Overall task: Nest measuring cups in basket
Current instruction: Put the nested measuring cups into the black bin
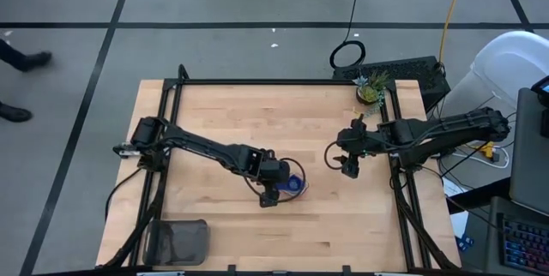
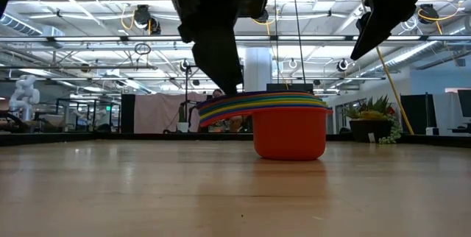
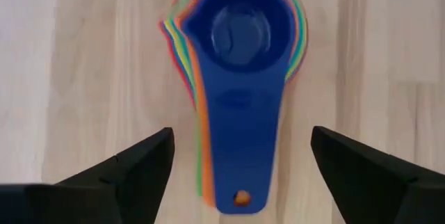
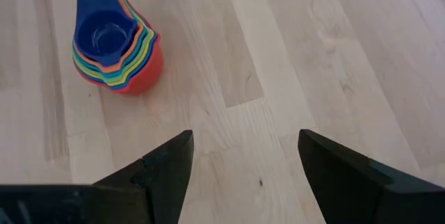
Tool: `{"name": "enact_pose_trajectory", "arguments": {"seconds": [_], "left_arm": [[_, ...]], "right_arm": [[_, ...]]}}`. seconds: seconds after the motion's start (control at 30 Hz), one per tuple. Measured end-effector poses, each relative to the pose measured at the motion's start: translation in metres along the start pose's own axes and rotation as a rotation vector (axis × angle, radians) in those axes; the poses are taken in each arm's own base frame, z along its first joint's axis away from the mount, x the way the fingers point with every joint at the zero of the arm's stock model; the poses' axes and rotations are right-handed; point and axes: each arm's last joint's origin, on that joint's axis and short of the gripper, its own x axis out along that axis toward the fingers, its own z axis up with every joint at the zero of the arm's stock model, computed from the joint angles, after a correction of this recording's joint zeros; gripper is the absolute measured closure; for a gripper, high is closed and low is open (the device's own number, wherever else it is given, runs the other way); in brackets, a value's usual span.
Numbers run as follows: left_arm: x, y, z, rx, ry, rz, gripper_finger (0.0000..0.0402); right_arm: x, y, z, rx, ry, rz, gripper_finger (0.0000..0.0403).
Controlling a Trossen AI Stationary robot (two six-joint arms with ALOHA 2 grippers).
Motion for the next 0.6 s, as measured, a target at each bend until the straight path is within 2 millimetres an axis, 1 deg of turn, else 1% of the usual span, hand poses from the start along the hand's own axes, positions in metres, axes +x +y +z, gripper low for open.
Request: {"name": "enact_pose_trajectory", "arguments": {"seconds": [0.1, 0.17, 0.37, 0.47, 0.6], "left_arm": [[0.001, -0.001, 0.002, 0.002, -0.016, -0.005, 0.0062], [0.001, -0.001, 0.0, 0.003, 0.005, -0.012, 0.0062], [0.017, -0.002, -0.004, 0.028, 0.044, -0.012, 0.0062], [0.029, -0.002, -0.007, 0.048, 0.077, -0.003, 0.0062], [0.033, -0.001, -0.006, 0.071, 0.065, 0.025, 0.0063]], "right_arm": [[0.0, 0.0, 0.0, 0.0, 0.002, -0.001, 0.0149], [0.0, 0.0, 0.0, 0.001, 0.0, 0.0, 0.0149], [0.0, 0.0, 0.0, 0.025, -0.002, 0.001, 0.0149], [0.0, 0.0, 0.0, 0.028, -0.002, 0.001, 0.0149], [0.0, 0.0, 0.0, 0.037, -0.001, 0.001, 0.0149]]}}
